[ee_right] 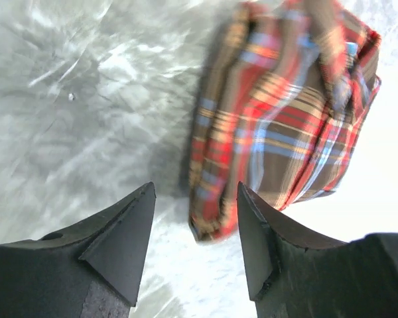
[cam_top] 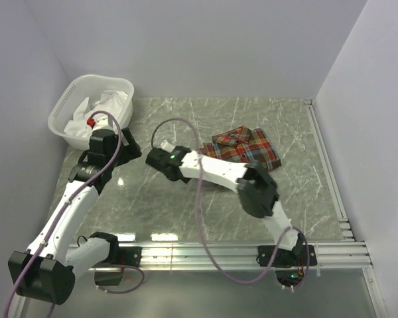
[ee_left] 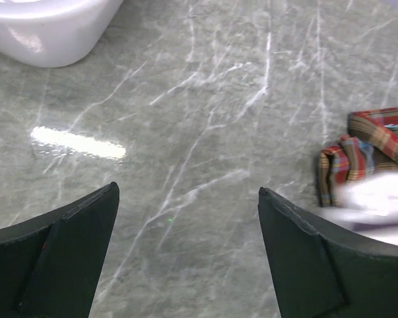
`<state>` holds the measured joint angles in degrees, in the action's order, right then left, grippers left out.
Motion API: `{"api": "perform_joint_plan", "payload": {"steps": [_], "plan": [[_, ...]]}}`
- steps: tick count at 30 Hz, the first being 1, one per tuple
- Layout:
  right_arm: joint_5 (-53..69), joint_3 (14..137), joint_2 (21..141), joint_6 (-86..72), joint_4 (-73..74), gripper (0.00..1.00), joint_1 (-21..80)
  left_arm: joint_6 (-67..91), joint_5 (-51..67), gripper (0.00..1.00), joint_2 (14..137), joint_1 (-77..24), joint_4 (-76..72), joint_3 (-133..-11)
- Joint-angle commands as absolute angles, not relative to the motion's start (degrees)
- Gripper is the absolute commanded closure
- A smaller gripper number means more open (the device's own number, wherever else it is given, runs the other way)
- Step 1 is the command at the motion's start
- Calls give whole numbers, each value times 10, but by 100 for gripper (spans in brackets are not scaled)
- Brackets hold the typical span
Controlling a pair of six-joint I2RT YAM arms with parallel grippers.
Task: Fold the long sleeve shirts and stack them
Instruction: Fold the shirt
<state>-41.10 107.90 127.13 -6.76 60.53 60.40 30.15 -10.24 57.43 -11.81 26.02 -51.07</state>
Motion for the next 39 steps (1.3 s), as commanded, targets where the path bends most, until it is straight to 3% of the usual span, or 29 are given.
{"api": "perform_joint_plan", "payload": {"steps": [1,7,12,21,30,39], "plan": [[-355,1021,1143,-96,535,41,562,343,-75,9,569,-116,233,-511],[-237,862,1014,-154,427,56,455,395,18,13,616,-117,198,-514],[-133,738,954,-197,319,57,384,438,89,14,674,-126,151,-519],[-28,577,971,-231,222,61,377,479,105,14,760,-180,84,-506],[21,538,941,-215,237,62,430,504,88,18,842,-249,29,-509],[16,536,924,-217,269,61,464,544,83,30,965,-265,-43,-535]]}}
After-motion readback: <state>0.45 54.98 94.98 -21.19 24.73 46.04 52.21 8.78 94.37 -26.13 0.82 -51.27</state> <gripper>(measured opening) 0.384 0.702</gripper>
